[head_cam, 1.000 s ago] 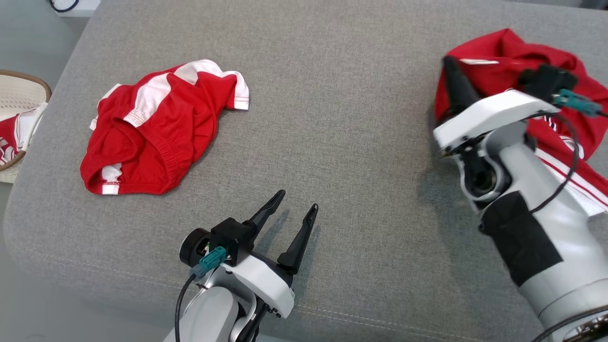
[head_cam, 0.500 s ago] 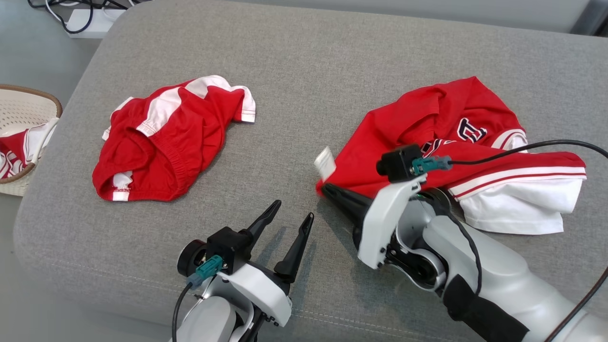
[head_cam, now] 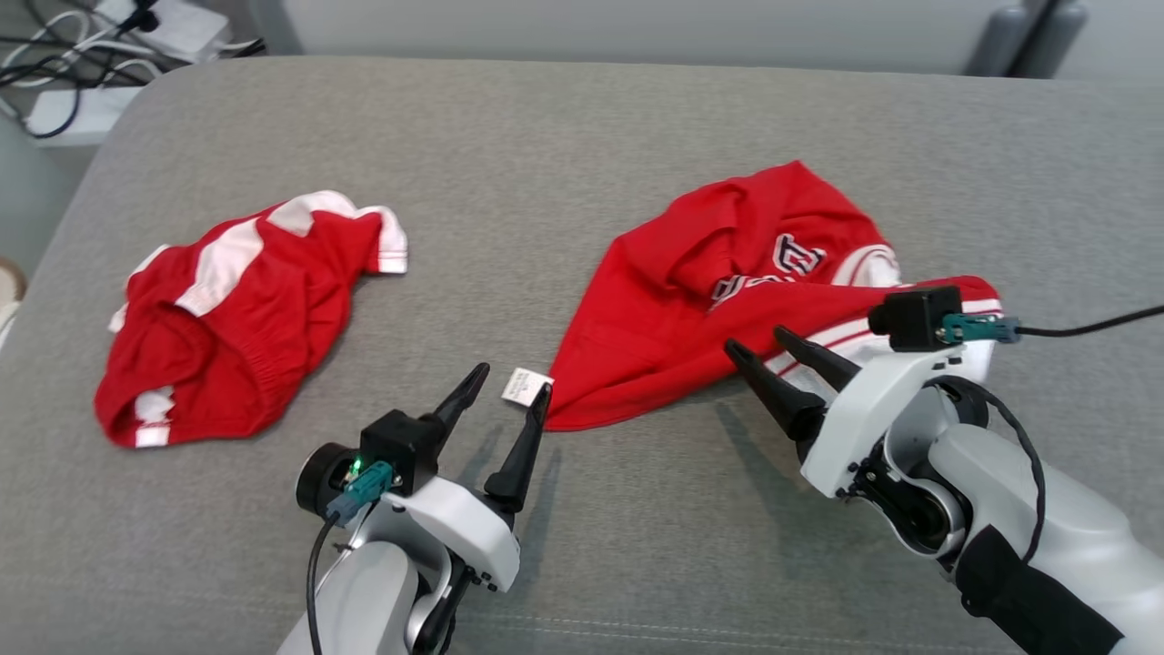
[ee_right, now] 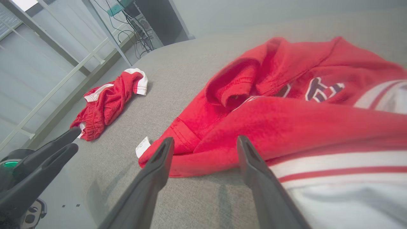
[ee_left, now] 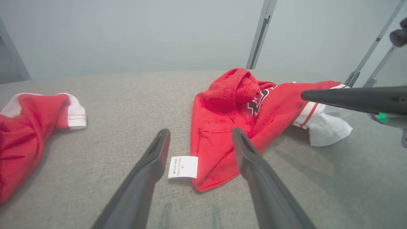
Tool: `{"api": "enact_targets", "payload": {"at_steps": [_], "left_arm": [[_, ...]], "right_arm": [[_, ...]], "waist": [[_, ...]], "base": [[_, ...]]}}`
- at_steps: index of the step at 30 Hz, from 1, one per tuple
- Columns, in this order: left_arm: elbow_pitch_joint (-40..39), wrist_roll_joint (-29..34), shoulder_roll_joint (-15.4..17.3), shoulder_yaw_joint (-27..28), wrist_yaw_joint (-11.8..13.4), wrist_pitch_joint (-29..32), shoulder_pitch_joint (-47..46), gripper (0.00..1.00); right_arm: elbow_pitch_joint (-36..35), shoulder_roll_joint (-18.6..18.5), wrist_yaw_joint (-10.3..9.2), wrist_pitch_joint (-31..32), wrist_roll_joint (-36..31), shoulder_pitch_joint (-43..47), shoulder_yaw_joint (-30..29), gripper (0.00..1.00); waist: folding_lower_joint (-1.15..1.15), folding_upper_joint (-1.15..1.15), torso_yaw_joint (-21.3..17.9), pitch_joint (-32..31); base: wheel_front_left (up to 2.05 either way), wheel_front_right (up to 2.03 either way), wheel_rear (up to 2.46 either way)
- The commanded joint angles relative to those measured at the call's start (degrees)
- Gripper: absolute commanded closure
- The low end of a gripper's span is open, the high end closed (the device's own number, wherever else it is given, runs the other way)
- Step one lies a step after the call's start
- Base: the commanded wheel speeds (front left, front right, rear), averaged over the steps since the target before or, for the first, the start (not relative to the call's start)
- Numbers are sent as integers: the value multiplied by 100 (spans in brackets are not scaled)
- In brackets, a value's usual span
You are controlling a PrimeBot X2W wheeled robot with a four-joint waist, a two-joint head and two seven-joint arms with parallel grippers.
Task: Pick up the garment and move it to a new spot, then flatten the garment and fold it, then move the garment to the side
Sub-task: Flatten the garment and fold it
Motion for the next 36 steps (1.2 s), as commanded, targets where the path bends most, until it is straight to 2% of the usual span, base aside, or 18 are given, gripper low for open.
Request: {"api": "enact_targets", "payload": {"at_steps": [1,10,17,24,36], "left_arm": [[-52,72,39,153,-48,-29,-303,0],[1087,322,97,49,-113,-29,-1103,0],[1703,318,272,154,-126,-29,-1528,0],[1977,121,389,324,-132,-29,-1725,0],[2051,-193,409,145,-134,-29,-1758,0]], "right_arm": [[-64,8,26,-107,20,158,-42,0],[-10,48,26,-489,102,338,-111,0],[-18,120,26,-609,133,308,-110,0],[-22,174,26,-710,143,250,-111,0],[17,270,26,-795,161,108,-102,0]], "waist": [[0,0,-246,-64],[0,0,-1033,95],[0,0,-1396,321],[0,0,-1490,530],[0,0,-1432,712]], "base": [[0,0,0],[0,0,0],[0,0,0],[0,0,0],[0,0,0]]}}
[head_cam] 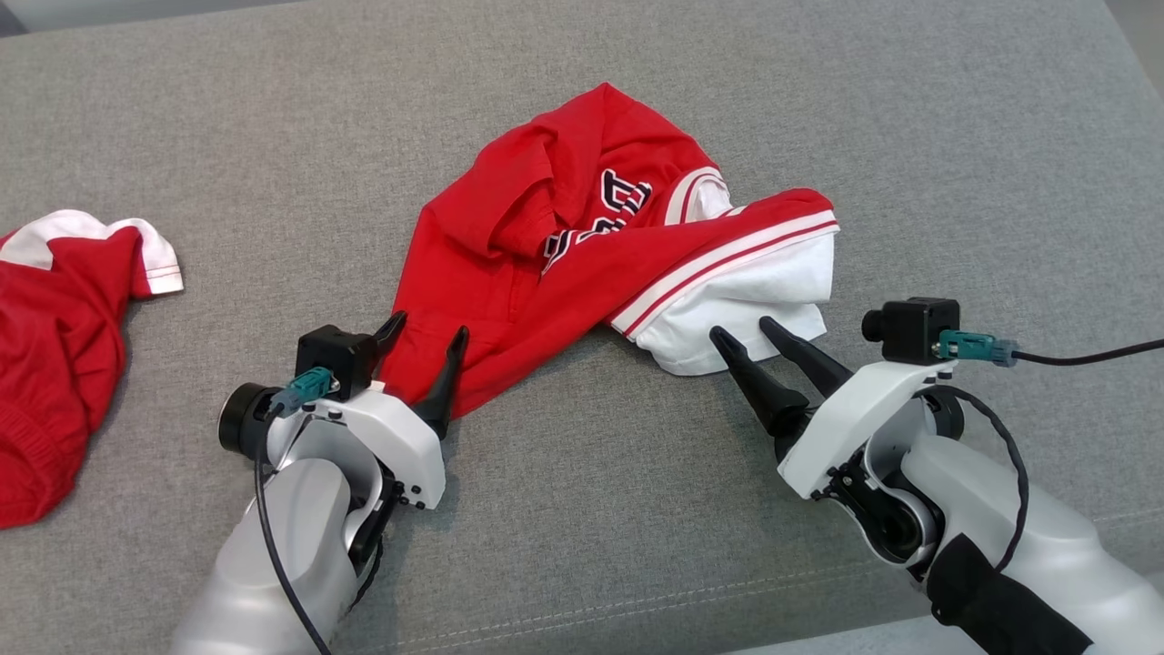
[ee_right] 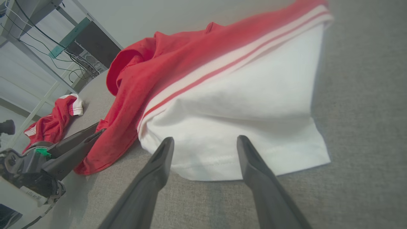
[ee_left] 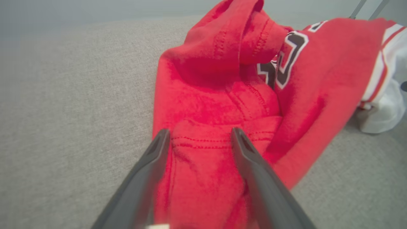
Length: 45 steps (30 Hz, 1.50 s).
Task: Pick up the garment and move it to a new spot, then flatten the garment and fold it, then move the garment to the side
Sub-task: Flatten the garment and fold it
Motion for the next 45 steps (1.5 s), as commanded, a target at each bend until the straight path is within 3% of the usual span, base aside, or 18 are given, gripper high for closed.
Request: {"api": "enact_targets", "payload": {"at_steps": [1,8,9,12,13,14,17,19,27,31,32,33,34,45], "left_arm": [[-79,-97,159,124,-40,-31,-251,0],[-33,-395,196,59,-40,-31,-350,0],[-49,-411,207,31,-40,-31,-355,15],[-78,-480,216,-67,-40,-31,-343,74],[-95,-499,216,-91,-40,-31,-336,83],[-113,-517,216,-112,-40,-31,-329,85],[-110,-545,232,-172,-40,-31,-295,83],[-94,-567,241,-180,-40,-31,-293,100],[-972,-265,291,403,-25,-31,-197,100],[-784,-158,175,302,-34,-31,-55,100],[-705,-164,149,261,-36,-31,-39,64],[-633,-188,125,211,-37,-31,-28,18],[-562,-215,106,138,-38,-31,-22,0],[-212,-420,172,-102,-40,-31,-228,0]], "right_arm": [[-90,-11,26,-100,85,-25,-7,0],[-87,1,26,-141,112,-54,9,0],[-84,-2,26,-148,118,-53,5,0],[-62,-15,26,-168,149,-43,-17,0],[-54,-23,26,-173,156,-41,-19,0],[-45,-30,26,-177,162,-41,-24,0],[-30,-34,26,-190,175,-58,-34,0],[-39,-23,26,-200,187,-81,-47,0],[-1,-127,26,-259,117,-93,-300,0],[41,-137,26,-267,81,-25,-355,0],[43,-129,26,-268,75,-11,-354,0],[44,-119,26,-268,70,0,-351,0],[41,-107,26,-269,66,7,-346,0],[-17,-60,26,-270,69,-67,-275,0]], "waist": [[0,0,1,5],[0,0,-33,42],[0,0,-34,44],[0,0,-17,43],[0,0,-4,40],[0,0,10,37],[0,0,51,30],[0,0,73,29],[0,0,241,-60],[0,0,310,-153],[0,0,314,-166],[0,0,313,-174],[0,0,309,-175],[0,0,98,-36]], "base": [[0,0,0],[0,0,0],[0,0,0],[0,0,0],[0,0,0],[0,0,0],[0,0,0],[0,0,0],[0,0,0],[0,0,0],[0,0,0],[0,0,0],[0,0,0],[0,0,0]]}}
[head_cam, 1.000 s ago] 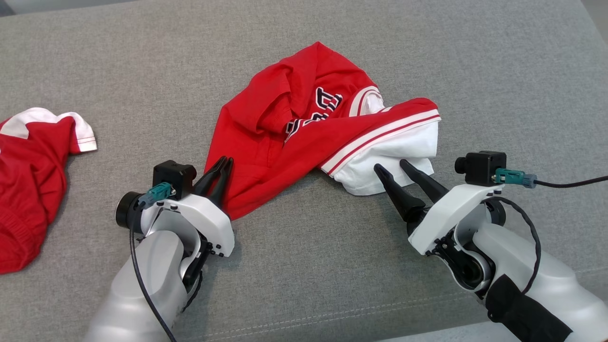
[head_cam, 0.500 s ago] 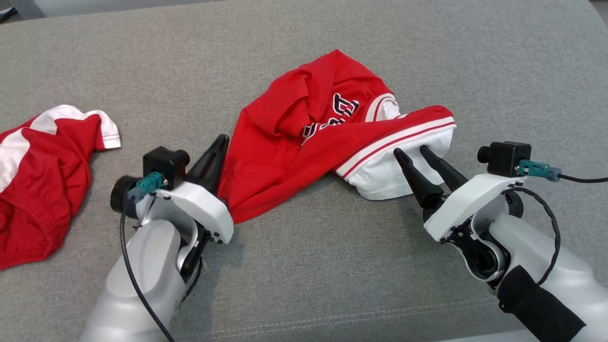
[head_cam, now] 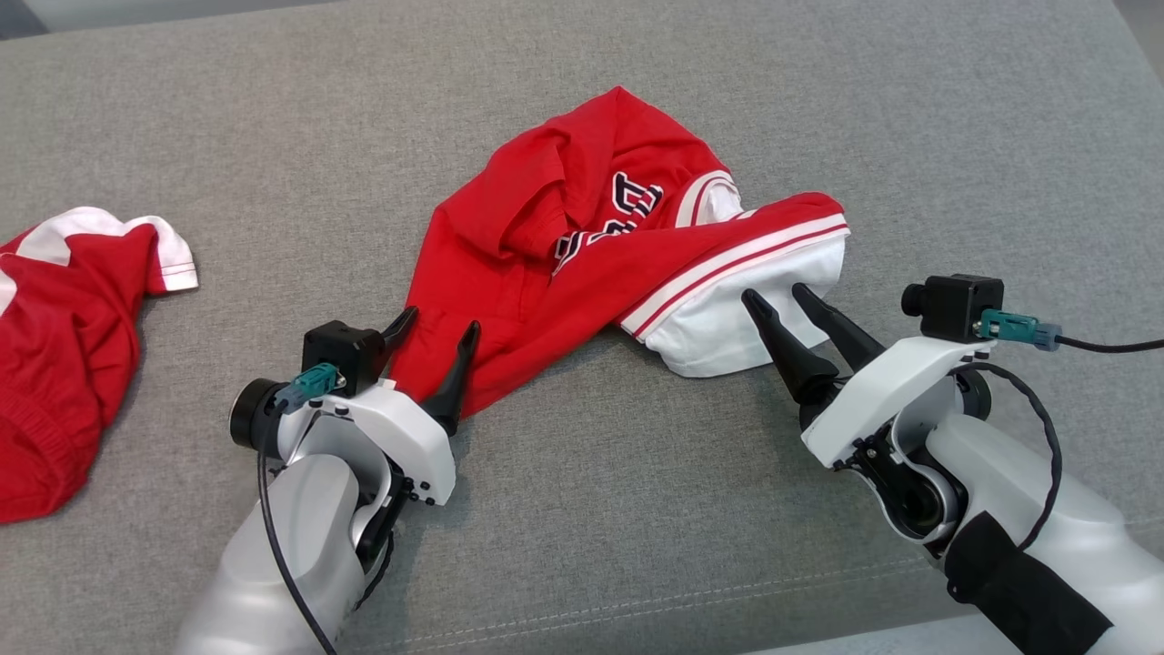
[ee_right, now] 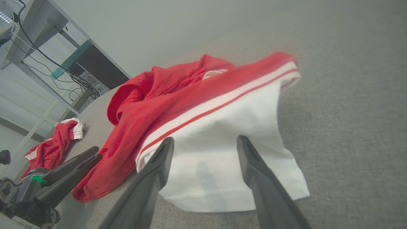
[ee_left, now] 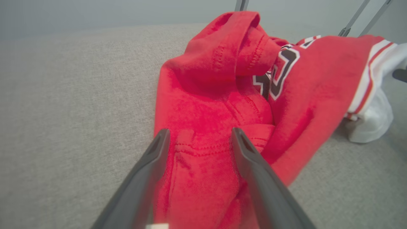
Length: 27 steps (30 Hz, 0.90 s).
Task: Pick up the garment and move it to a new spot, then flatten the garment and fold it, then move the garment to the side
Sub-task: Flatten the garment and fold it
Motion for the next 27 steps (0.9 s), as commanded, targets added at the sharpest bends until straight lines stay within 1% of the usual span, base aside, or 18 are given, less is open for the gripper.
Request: {"api": "enact_targets", "payload": {"at_steps": [1,2,3,5,6,7,8,9,10,11,12,13,14,15,16,23,25,27], "left_arm": [[-73,-32,165,129,-40,-32,-232,0],[-51,-43,168,118,-40,-32,-238,0],[-31,-56,171,111,-40,-32,-247,7],[0,-79,183,103,-40,-32,-265,11],[16,-90,185,103,-40,-32,-272,15],[30,-97,187,103,-40,-32,-279,23],[66,-104,189,115,-40,-32,-285,25],[109,-97,191,112,-40,-32,-293,31],[150,-103,185,111,-40,-32,-300,42],[189,-103,183,111,-40,-32,-312,45],[253,-90,177,109,-40,-32,-336,42],[279,-89,173,108,-40,-32,-346,50],[300,-86,169,105,-40,-32,-356,63],[315,-83,167,103,-40,-32,-364,89],[322,-67,173,99,-40,-32,-373,100],[269,-1,193,239,-40,-32,-378,100],[79,36,210,367,-27,-32,-366,100],[-264,95,235,579,58,-32,-343,100]], "right_arm": [[-82,11,26,-77,-32,28,7,0],[-81,12,26,-78,-30,30,1,0],[-81,13,26,-78,-30,30,-4,0],[-79,16,26,-79,-29,28,-13,0],[-76,19,26,-79,-28,27,-19,0],[-77,21,26,-80,-28,27,-24,0],[-78,23,26,-80,-28,28,-30,0],[-80,24,26,-80,-28,29,-36,0],[-82,25,26,-81,-29,29,-41,0],[-84,29,26,-81,-29,29,-46,0],[-90,38,26,-81,-33,25,-52,0],[-95,40,26,-82,-36,23,-52,0],[-100,40,26,-82,-40,18,-51,0],[-103,40,26,-82,-44,13,-53,0],[-107,39,26,-82,-46,8,-57,0],[-111,15,26,-83,-61,35,-124,0],[-117,7,26,-83,-70,61,-177,0],[-118,-14,26,-83,-81,98,-250,0]], "waist": [[0,0,-28,18],[0,0,-46,24],[0,0,-64,33],[0,0,-93,50],[0,0,-103,55],[0,0,-110,59],[0,0,-115,62],[0,0,-118,63],[0,0,-119,64],[0,0,-119,65],[0,0,-115,64],[0,0,-112,61],[0,0,-108,58],[0,0,-105,52],[0,0,-100,45],[0,0,-45,-62],[0,0,-18,-97],[0,0,40,-136]], "base": [[0,0,0],[0,0,0],[0,0,0],[0,0,0],[0,0,0],[0,0,0],[0,0,0],[0,0,0],[0,0,0],[0,0,0],[0,0,0],[0,0,0],[0,0,0],[0,0,0],[0,0,0],[0,0,0],[0,0,0],[0,0,0]]}}
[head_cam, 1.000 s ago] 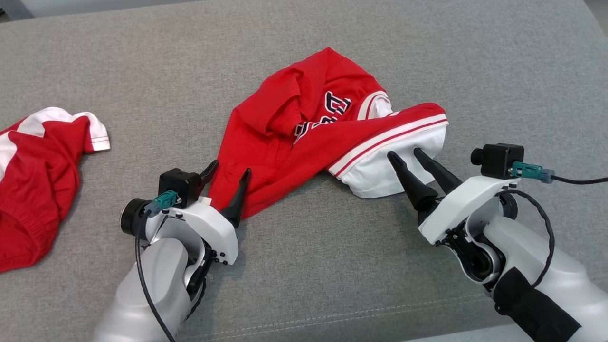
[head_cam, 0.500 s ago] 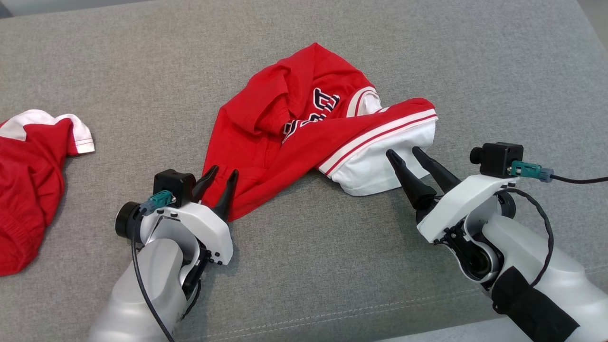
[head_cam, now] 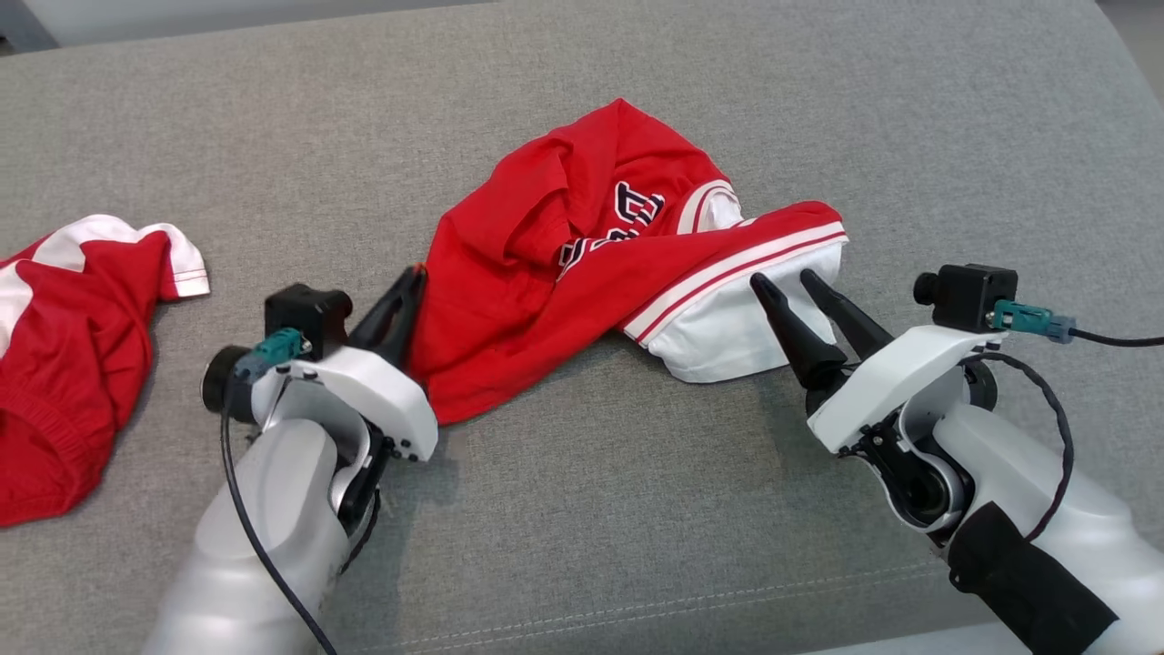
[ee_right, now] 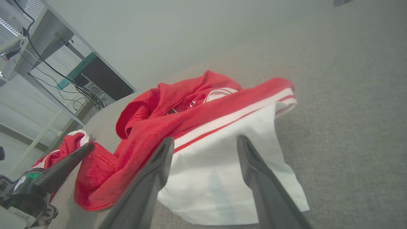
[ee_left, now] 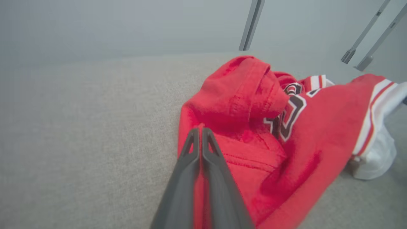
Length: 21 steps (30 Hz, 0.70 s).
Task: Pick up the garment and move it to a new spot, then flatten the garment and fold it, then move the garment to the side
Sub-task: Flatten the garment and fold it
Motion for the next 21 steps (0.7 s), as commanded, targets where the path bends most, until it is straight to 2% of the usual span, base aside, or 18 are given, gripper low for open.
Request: {"api": "enact_targets", "payload": {"at_steps": [1,6,10,16,21], "left_arm": [[-458,98,211,380,92,-34,-122,100],[-1431,353,220,1064,396,-34,138,100],[-1759,492,207,1568,558,-34,506,100],[-1963,559,118,2215,677,-34,1018,100],[-1966,623,-62,2625,640,-34,1497,100]], "right_arm": [[-99,-65,26,-83,-76,118,-94,0],[-65,-110,26,-84,-130,301,-258,0],[-50,-135,26,-84,-121,455,-302,0],[-50,-168,26,-84,-171,616,-336,0],[-30,-241,26,-84,-150,839,-373,0]], "waist": [[0,0,87,-54],[0,0,333,-190],[0,0,521,-307],[0,0,655,-347],[0,0,723,-332]], "base": [[0,0,0],[0,0,0],[0,0,0],[0,0,0],[0,0,0]]}}
